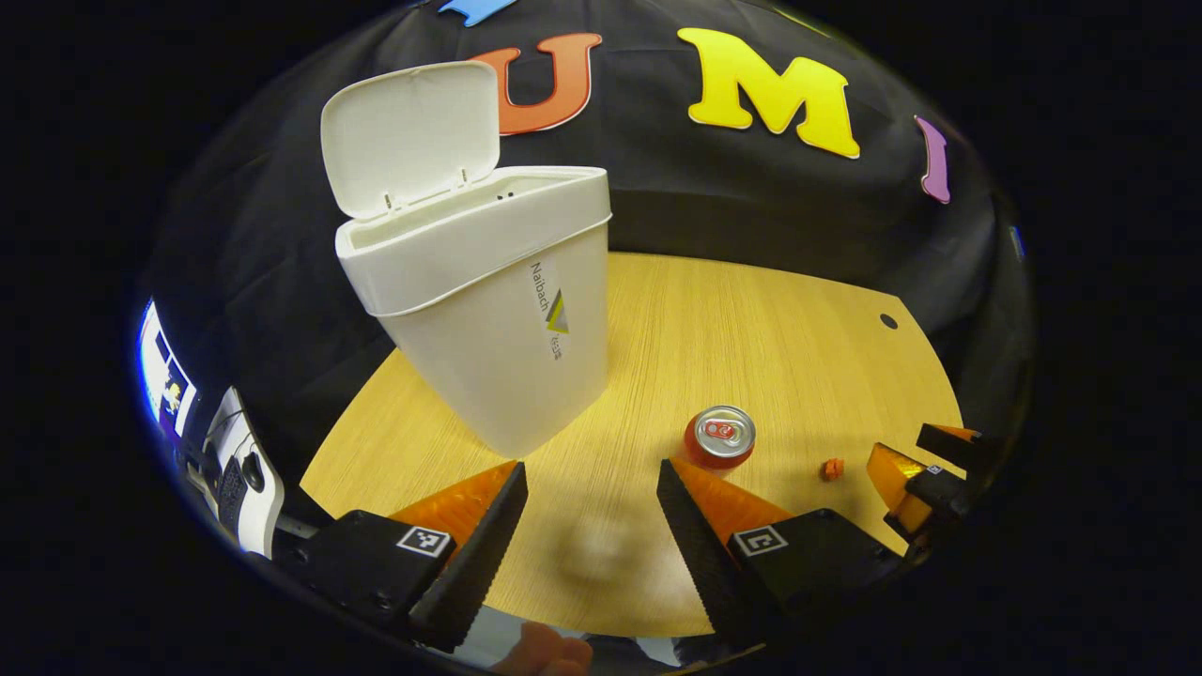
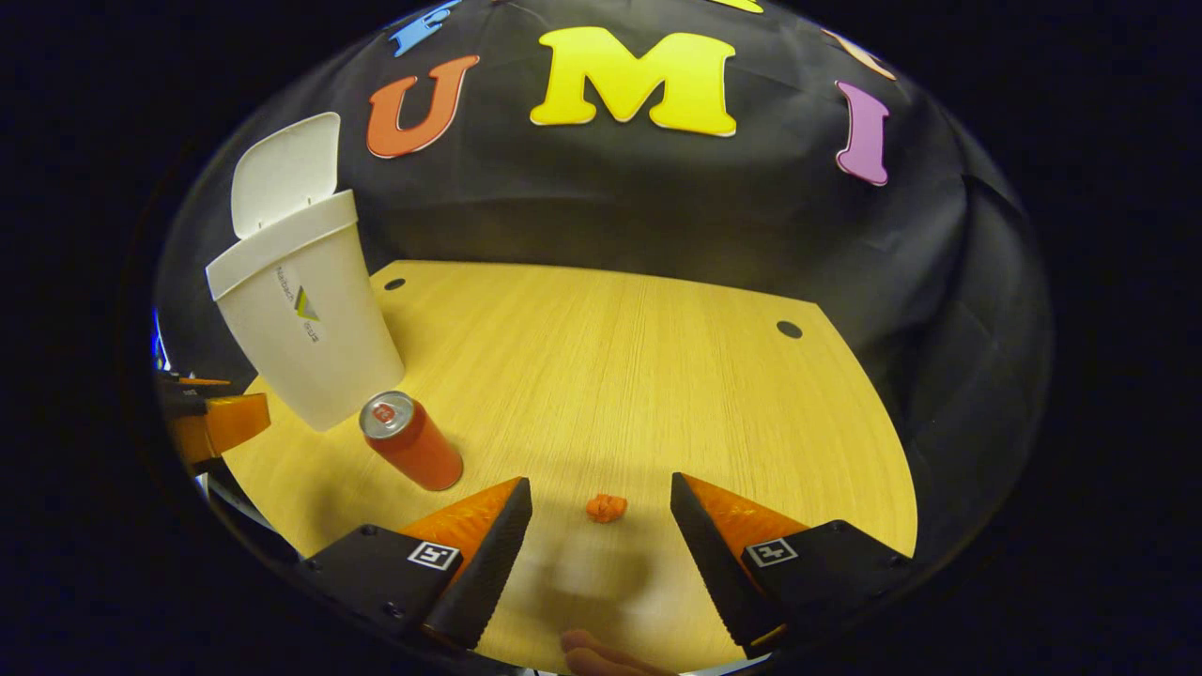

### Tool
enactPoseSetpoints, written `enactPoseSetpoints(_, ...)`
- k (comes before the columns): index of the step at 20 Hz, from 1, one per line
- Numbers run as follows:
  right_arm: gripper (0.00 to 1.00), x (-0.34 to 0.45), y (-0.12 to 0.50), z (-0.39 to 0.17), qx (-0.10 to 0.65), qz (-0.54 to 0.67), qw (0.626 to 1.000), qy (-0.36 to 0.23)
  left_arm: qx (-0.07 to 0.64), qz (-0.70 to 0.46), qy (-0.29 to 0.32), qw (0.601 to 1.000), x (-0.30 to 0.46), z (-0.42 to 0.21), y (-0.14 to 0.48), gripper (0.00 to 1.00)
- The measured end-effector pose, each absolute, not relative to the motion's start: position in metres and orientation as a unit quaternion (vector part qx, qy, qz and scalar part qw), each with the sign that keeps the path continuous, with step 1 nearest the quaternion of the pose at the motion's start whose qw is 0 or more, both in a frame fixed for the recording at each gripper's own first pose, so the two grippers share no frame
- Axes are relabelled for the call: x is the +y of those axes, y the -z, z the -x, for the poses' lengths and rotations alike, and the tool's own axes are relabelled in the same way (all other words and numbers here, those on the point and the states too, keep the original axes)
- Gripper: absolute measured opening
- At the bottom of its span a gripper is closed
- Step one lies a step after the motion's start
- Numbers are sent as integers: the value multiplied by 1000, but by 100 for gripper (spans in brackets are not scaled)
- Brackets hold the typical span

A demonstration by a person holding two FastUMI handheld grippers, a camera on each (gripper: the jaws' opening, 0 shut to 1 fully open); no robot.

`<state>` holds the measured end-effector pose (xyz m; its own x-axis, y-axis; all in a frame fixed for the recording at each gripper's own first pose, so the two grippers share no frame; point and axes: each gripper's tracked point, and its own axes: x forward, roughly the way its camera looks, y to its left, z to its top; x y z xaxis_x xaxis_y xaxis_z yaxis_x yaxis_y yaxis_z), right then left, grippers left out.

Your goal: Press the lid of the desktop garbage bin to open it, pick up the crumpled paper on the desktop and throw it into the bin, then pick up the pop can on the desktop and drop it into the bin, and finally close the garbage bin lid.

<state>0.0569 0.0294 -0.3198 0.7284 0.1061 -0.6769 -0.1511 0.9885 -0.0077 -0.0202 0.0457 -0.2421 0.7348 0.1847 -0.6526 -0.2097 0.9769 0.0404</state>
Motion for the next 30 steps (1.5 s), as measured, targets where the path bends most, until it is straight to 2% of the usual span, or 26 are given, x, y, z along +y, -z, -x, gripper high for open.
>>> enactPoseSetpoints(5,94,17,374,-69,433,50,898,-52,361,12,-95,928,37,19,255,93)
enactPoseSetpoints(8,94,24,392,-74,455,51,887,-62,365,-1,-96,926,39,21,261,93)
enactPoseSetpoints(9,87,25,398,-75,466,49,881,-65,366,-2,-97,925,40,22,263,93)
enactPoseSetpoints(12,82,26,407,-76,497,40,864,-64,374,2,-101,922,43,26,269,93)
enactPoseSetpoints(13,73,26,412,-77,507,37,859,-61,374,3,-102,922,44,26,269,93)
enactPoseSetpoints(18,61,31,423,-76,544,38,835,-65,372,5,-112,922,51,29,267,93)
enactPoseSetpoints(24,57,33,427,-75,569,44,819,-62,367,3,-115,923,56,36,262,93)
enactPoseSetpoints(25,43,30,427,-76,570,44,818,-55,367,4,-115,923,56,38,261,93)
enactPoseSetpoints(27,46,25,424,-77,569,41,820,-42,365,5,-115,924,58,42,260,93)
enactPoseSetpoints(28,41,24,425,-76,569,36,821,-39,365,5,-115,924,58,44,260,93)
enactPoseSetpoints(29,31,24,424,-76,567,31,822,-42,364,6,-114,924,58,46,259,93)
enactPoseSetpoints(30,31,24,421,-75,563,30,825,-45,365,6,-114,924,59,48,260,93)
